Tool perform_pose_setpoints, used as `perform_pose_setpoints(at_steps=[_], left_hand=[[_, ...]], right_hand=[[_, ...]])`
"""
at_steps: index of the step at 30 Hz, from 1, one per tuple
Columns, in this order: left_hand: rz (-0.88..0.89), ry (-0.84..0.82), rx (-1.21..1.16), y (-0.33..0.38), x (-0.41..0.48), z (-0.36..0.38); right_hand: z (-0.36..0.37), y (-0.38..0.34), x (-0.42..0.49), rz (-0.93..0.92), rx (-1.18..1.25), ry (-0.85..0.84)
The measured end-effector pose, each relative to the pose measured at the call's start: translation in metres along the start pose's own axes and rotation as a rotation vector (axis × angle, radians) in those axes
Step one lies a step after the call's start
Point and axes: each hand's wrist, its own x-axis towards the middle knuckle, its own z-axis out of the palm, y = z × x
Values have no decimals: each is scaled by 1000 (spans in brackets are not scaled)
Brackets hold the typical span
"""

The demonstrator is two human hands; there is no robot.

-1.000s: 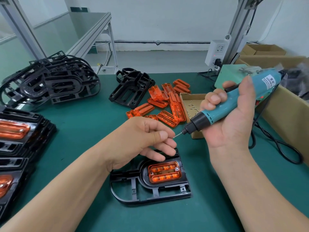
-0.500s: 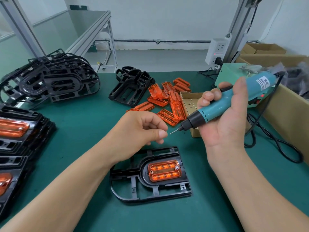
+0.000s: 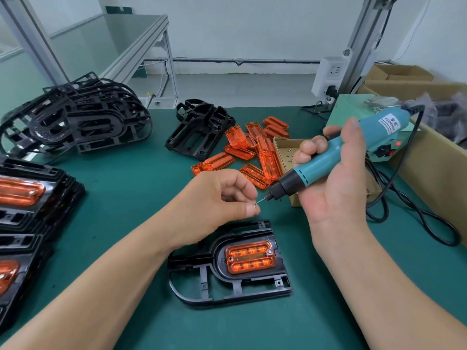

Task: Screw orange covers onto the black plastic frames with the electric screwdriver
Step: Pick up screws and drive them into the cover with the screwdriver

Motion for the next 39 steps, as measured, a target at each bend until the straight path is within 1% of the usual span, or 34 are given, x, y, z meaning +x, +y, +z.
perform_pose_setpoints(at_steps=[18,23,27,34,39], left_hand=[[17,-13,22,-1,0,-2],[24,21,106,0,0,-1],[39,73,224,1,-2,2],[24,46,179,4,-3,2],[26,68,270,2,-5,7]], right_hand=[[2,-2,-1,5,-40,-27],[3,-2,-2,13,-52,-68],[4,-1,-2,22,-73,-52],[6,-1,-6,-4,-54,-75],[7,2,-8,22,-96,-45]])
